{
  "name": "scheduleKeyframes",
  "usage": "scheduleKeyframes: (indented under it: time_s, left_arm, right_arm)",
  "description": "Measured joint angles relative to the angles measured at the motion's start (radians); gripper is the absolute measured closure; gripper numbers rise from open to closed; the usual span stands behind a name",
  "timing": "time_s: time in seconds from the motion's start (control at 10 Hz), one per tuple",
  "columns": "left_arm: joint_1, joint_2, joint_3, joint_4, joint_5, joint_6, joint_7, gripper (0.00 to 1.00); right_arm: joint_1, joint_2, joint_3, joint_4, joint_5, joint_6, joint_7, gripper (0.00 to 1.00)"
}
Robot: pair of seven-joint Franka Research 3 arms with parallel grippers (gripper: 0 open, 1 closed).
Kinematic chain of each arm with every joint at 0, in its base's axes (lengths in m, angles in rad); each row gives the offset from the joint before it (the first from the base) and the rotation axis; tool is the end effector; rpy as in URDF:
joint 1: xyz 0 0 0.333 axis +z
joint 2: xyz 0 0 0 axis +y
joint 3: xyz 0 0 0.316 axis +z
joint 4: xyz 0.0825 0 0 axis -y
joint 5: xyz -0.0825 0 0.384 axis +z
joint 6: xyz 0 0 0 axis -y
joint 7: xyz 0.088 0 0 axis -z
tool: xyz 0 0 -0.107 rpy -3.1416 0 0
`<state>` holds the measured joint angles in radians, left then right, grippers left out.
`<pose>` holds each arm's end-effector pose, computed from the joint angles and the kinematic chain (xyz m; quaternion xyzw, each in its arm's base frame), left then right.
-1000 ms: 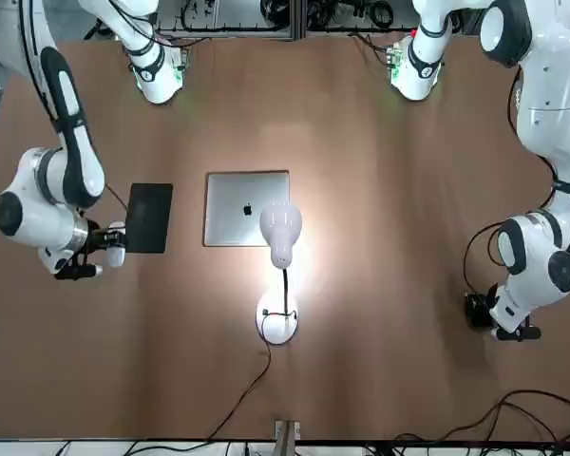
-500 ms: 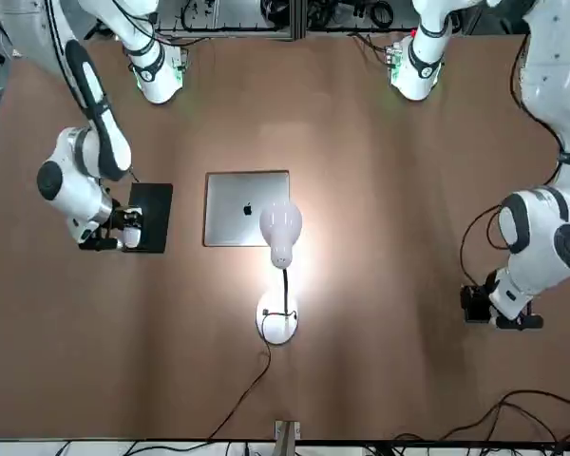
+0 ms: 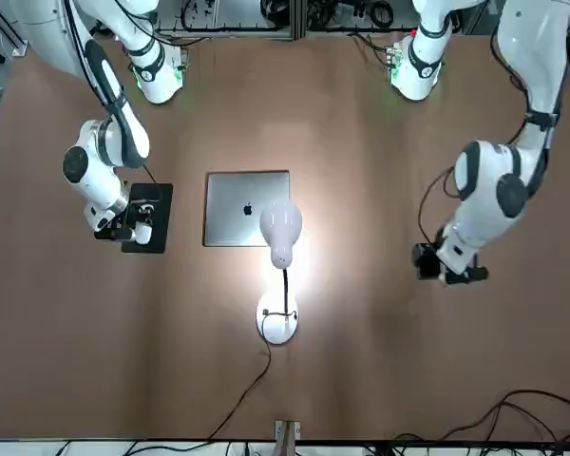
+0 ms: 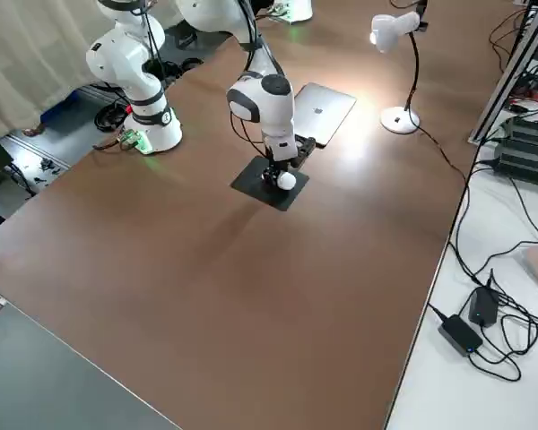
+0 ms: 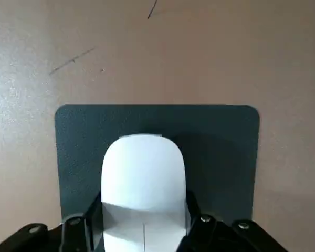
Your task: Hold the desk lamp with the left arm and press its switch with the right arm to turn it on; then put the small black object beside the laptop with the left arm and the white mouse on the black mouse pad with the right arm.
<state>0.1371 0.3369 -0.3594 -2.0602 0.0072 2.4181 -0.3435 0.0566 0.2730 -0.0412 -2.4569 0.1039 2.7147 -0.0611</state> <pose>0.5811 -0.1258 0.2846 0.9959 0.0683 0.0048 0.0593 0.4802 0.0028 0.1879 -0.9998 0.0085 0.0069 0.0158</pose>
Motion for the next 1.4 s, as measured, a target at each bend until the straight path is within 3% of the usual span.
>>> scheduleKeyframes:
  time_s: [0.3, 0.5, 0.7, 0.9, 1.0, 1.2, 1.4]
  left_arm:
    - [-0.174, -0.003, -0.021, -0.035, 0.000, 0.017, -0.261, 0.20]
    - [-0.288, 0.010, -0.021, -0.043, 0.053, 0.035, -0.429, 0.20]
    - [-0.365, 0.048, -0.020, -0.039, 0.139, 0.063, -0.547, 0.20]
    - [-0.414, 0.119, -0.019, 0.015, 0.192, 0.077, -0.596, 0.20]
    - [-0.431, 0.157, -0.015, 0.056, 0.200, 0.077, -0.606, 0.20]
    - [-0.462, 0.210, -0.003, 0.099, 0.213, 0.077, -0.618, 0.20]
    - [-0.469, 0.257, 0.001, 0.133, 0.247, 0.077, -0.625, 0.20]
  right_arm:
    - [-0.002, 0.000, -0.004, -0.001, 0.000, 0.000, 0.000, 0.38]
    - [-0.003, 0.000, -0.005, -0.002, 0.000, -0.005, 0.000, 0.36]
    - [-0.005, 0.000, -0.006, -0.002, 0.000, -0.005, 0.000, 0.27]
    - [-0.005, -0.001, -0.007, 0.001, 0.000, -0.004, 0.000, 0.00]
    - [-0.005, -0.006, -0.007, 0.012, 0.000, -0.013, 0.000, 0.00]
    - [-0.005, -0.058, -0.008, 0.121, 0.000, -0.193, 0.000, 0.00]
    - [-0.019, -0.128, -0.014, 0.367, -0.001, -0.558, 0.002, 0.00]
